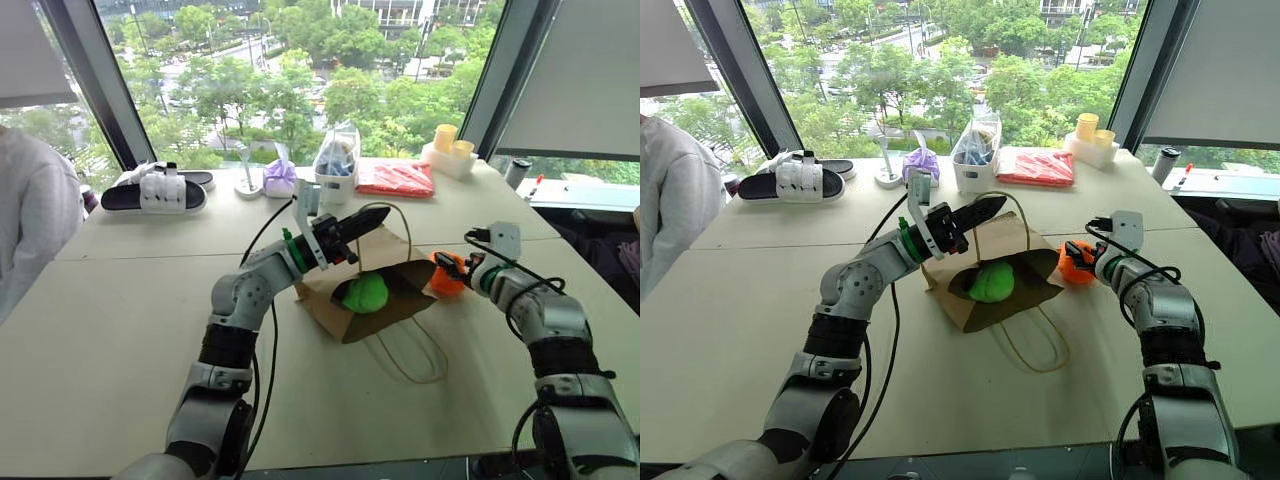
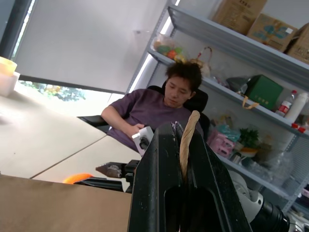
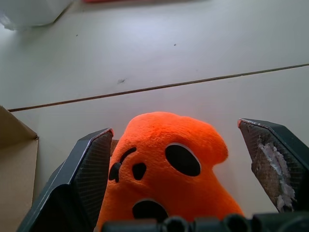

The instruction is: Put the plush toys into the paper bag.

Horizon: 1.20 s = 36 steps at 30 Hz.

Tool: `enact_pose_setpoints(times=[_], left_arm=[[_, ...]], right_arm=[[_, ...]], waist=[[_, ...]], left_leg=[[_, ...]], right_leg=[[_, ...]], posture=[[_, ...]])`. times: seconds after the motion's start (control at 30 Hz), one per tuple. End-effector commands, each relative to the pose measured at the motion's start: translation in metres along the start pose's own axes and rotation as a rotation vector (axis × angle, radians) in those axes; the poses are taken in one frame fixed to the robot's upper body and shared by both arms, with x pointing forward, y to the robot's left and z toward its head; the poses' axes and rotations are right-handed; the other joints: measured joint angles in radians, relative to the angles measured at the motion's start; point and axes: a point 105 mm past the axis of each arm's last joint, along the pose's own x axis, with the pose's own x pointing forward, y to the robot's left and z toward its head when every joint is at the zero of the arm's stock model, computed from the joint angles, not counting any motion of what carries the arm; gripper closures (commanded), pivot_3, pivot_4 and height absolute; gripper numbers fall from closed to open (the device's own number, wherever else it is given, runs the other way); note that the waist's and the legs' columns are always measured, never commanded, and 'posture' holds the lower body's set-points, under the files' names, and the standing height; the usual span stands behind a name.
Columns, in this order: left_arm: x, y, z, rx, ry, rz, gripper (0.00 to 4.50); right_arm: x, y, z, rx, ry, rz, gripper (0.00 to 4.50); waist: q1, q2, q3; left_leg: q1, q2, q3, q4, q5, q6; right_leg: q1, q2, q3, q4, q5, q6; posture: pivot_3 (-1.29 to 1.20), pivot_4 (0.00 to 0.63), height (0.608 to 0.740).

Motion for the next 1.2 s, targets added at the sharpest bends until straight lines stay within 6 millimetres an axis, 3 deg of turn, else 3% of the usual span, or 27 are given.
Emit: enact_pose_setpoints(times=[0.03,0.13,0.3,0.4,0.53,0.67,0.77,0.9,1.07,1.2], left_arm=[[-0.003,-0.006,0.013,0.048,-0.038,-0.007,4.50],[-0.005,-0.005,0.014,0.054,-0.037,0.007,4.50],[-0.005,-0.004,0.014,0.053,-0.039,0.010,4.50],[-0.003,-0.004,0.014,0.046,-0.042,0.005,4.50],[-0.001,-0.003,0.015,0.041,-0.054,0.005,4.50],[-0.001,0.000,0.021,0.018,-0.084,0.010,4.50],[0.001,0.001,0.026,-0.011,-0.109,0.003,4.50],[0.008,0.000,0.036,-0.078,-0.160,-0.018,4.50],[0.015,-0.004,0.043,-0.108,-0.174,-0.049,4.50],[0.018,-0.005,0.040,-0.118,-0.160,-0.064,4.50]], right_arm=[[0.006,-0.003,-0.009,-0.021,0.040,0.007,0.03],[0.007,-0.003,-0.014,-0.021,0.062,0.022,0.85],[0.007,-0.001,-0.009,-0.013,0.036,0.049,3.33],[0.001,-0.008,0.008,0.027,-0.043,0.030,4.36],[-0.033,-0.025,0.044,0.091,-0.205,-0.020,4.36],[-0.077,-0.015,0.064,0.123,-0.290,0.047,4.36],[-0.122,0.005,0.076,0.172,-0.333,0.188,4.36],[-0.176,0.072,0.054,0.133,-0.218,0.587,4.36],[-0.190,0.108,0.023,0.118,-0.089,0.720,4.36],[-0.169,0.120,0.019,0.162,-0.074,0.685,4.36]], waist=[[0.002,0.000,0.000],[0.001,0.000,0.000],[0.000,0.000,0.000],[0.000,0.000,0.000],[0.003,0.000,0.000],[0.001,0.000,0.000],[0.002,0.000,0.000],[0.003,0.000,0.000],[0.004,0.000,0.000],[0.001,-0.001,0.000]], left_leg=[[0.000,0.000,0.000,0.000,0.000,0.000],[0.000,0.000,0.000,0.001,0.000,0.000],[0.001,-0.001,-0.001,0.003,0.000,0.000],[0.001,-0.001,-0.001,0.004,0.000,0.000],[0.000,-0.001,-0.002,0.004,0.000,0.000],[-0.001,-0.001,-0.003,0.002,0.000,0.000],[0.000,0.000,-0.003,0.002,-0.001,0.001],[0.000,0.000,-0.006,0.003,-0.004,0.007],[0.001,0.000,-0.005,0.005,-0.005,0.008],[0.001,0.000,-0.003,0.006,-0.005,0.008]], right_leg=[[0.000,0.000,0.000,0.000,0.000,0.000],[0.001,0.000,0.000,0.000,0.000,0.000],[0.004,0.000,0.000,0.000,0.000,0.000],[0.004,0.000,0.000,0.000,0.000,0.000],[0.002,0.000,0.000,0.000,0.000,0.000],[0.001,0.000,0.000,0.000,0.000,0.000],[0.001,0.000,-0.001,0.000,0.000,0.000],[0.004,0.001,-0.002,0.000,0.000,0.000],[0.006,0.000,-0.002,0.000,0.000,0.000],[0.006,0.000,-0.002,0.000,0.000,0.000]], posture=[[0.00,0.150,0.740],[0.00,0.150,0.740],[0.00,0.150,0.740],[0.00,0.150,0.740],[0.00,0.150,0.740],[0.00,0.150,0.740],[0.00,0.150,0.740],[0.00,0.150,0.740],[0.00,0.150,0.740],[0.00,0.150,0.740]])
